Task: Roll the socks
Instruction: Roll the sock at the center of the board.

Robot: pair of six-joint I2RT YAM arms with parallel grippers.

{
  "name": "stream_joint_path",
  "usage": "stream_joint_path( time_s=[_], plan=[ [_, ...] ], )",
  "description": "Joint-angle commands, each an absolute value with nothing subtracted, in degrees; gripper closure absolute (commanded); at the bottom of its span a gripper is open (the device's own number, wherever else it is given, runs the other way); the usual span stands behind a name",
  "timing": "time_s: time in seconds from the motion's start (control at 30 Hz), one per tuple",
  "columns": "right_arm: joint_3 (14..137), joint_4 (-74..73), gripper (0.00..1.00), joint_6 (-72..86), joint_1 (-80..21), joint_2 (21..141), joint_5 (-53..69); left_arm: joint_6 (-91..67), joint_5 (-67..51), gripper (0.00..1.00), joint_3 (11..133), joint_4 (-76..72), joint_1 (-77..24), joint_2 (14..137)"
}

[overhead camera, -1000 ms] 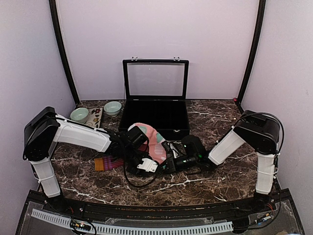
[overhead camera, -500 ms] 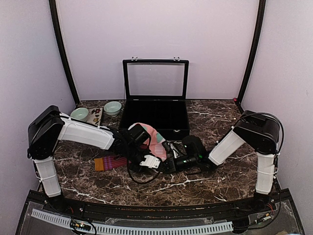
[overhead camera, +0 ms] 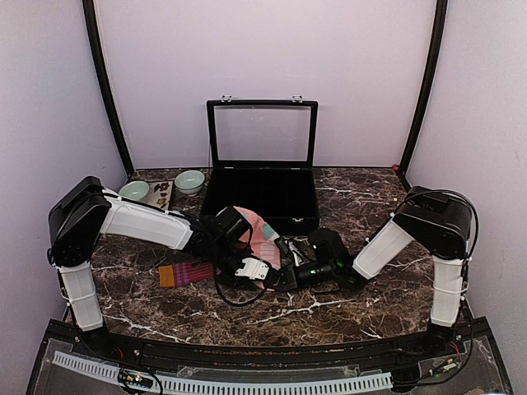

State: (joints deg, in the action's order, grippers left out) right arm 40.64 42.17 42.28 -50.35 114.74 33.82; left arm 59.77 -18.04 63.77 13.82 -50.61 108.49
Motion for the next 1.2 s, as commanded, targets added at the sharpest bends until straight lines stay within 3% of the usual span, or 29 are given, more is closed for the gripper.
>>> stream_joint_path(
  time_s=[0.0, 0.23, 0.4, 0.67, 0.87, 0.93, 1.17],
  plan=[
    [36.3, 28.1, 1.00, 43.9, -49.5, 118.0, 32.4, 60.0, -14.5, 0.66, 59.9, 18.8, -50.1, 109.8],
    [35.1, 27.6, 1.00, 43.7, -49.5, 116.3, 31.0, 59.2, -12.9, 0.70, 60.0, 18.3, -50.0, 111.1],
    [33.3, 27.4, 0.89, 42.6, -49.5, 112.7, 27.9, 58.2, -13.5, 0.78, 59.3, 18.3, -49.8, 111.0],
    [32.3, 28.4, 0.79, 39.2, -49.5, 106.5, 23.5, 56.4, -16.2, 0.82, 61.1, 21.4, -49.7, 111.4],
    [23.2, 39.7, 0.78, 36.7, -52.5, 95.2, 20.1, 53.6, -21.7, 0.84, 63.8, 27.6, -49.4, 111.1],
    [21.1, 40.6, 0.70, 22.5, -56.1, 90.9, 8.1, 51.6, -23.9, 0.84, 65.3, 30.1, -49.1, 111.3],
    [22.4, 37.3, 0.70, 1.0, -67.2, 85.9, -3.5, 48.5, -29.3, 0.84, 66.3, 34.8, -48.3, 113.2]
  ],
)
